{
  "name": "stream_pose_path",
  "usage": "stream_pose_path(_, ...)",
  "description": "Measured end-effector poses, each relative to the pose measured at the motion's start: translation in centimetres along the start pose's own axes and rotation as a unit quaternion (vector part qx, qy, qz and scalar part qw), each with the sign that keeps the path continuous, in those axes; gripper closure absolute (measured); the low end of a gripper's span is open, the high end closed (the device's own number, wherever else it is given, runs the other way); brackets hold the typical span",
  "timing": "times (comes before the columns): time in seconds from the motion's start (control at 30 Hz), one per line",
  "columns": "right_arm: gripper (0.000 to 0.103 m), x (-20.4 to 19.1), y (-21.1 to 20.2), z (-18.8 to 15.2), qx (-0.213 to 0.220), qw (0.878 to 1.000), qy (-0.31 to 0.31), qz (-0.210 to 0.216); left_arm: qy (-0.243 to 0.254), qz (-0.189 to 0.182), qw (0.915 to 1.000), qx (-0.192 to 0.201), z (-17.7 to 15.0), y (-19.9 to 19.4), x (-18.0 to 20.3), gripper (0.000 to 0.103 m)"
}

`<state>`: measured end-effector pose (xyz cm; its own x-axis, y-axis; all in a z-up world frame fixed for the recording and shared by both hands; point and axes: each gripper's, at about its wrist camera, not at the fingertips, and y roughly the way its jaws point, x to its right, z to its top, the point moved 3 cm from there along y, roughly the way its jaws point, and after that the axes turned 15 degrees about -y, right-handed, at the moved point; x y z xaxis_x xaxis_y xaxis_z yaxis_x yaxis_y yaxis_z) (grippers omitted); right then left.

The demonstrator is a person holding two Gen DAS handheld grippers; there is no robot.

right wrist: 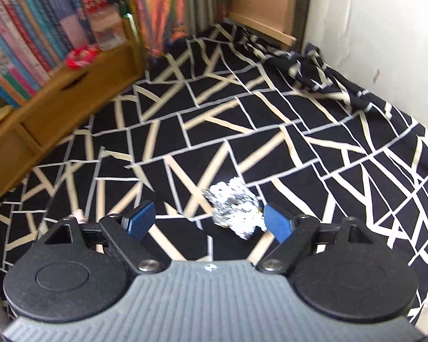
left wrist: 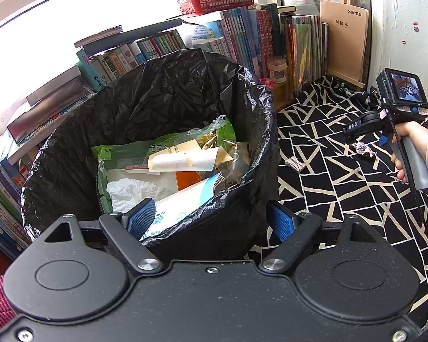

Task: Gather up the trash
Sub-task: 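Close the right gripper on the silver foil and lift it, then carry the silver foil over the bin and open the right gripper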

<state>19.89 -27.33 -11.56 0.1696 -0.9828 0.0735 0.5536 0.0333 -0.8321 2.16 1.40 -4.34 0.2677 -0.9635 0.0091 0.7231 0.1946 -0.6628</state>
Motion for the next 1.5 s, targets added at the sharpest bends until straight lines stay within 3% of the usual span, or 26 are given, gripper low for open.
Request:
stream_pose_path(0.5, 0.013, 2.6, 4.0, -1.0, -0.033, 0.999, 0.015, -0.034, 0.003, 0.005, 1.0000, 0.002, -0.1, 0.0, 0.3, 0.020)
stream_pose_path(0.7, 0.014, 2.6, 4.5, -1.0, -0.031, 0.999, 0.021, -0.011, 0.007, 0.007, 0.9999, 0.006, -0.1, 0.0, 0.3, 0.020)
stream_pose_path(0.87, 0.040, 0.9, 4.5, -0.6, -0.037, 0.999, 0.004, 0.020, 0.009, 0.005, 0.9999, 0.007, -0.2, 0.0, 0.2, 0.020)
stream_pose_path(0.93, 0.057, 0.0, 4.3, -0.4, -0.034, 0.999, -0.007, 0.022, 0.008, 0.005, 0.9999, 0.006, -0.2, 0.0, 0.2, 0.020)
stream_pose_path(1.03, 0.068, -0.7, 4.0, -0.2, -0.032, 0.999, -0.009, 0.024, 0.007, 0.005, 1.0000, 0.005, -0.2, 0.1, 0.1, 0.020)
stream_pose_path(1.27, 0.082, -0.8, 3.2, 0.3, -0.018, 1.000, 0.007, 0.018, 0.007, 0.005, 0.9999, 0.005, -0.2, 0.1, 0.1, 0.020)
stream_pose_path(1.5, 0.086, -1.2, 0.1, 2.1, 0.049, 0.997, 0.040, 0.042, 0.007, 0.005, 1.0000, 0.005, -0.1, 0.1, 0.1, 0.020)
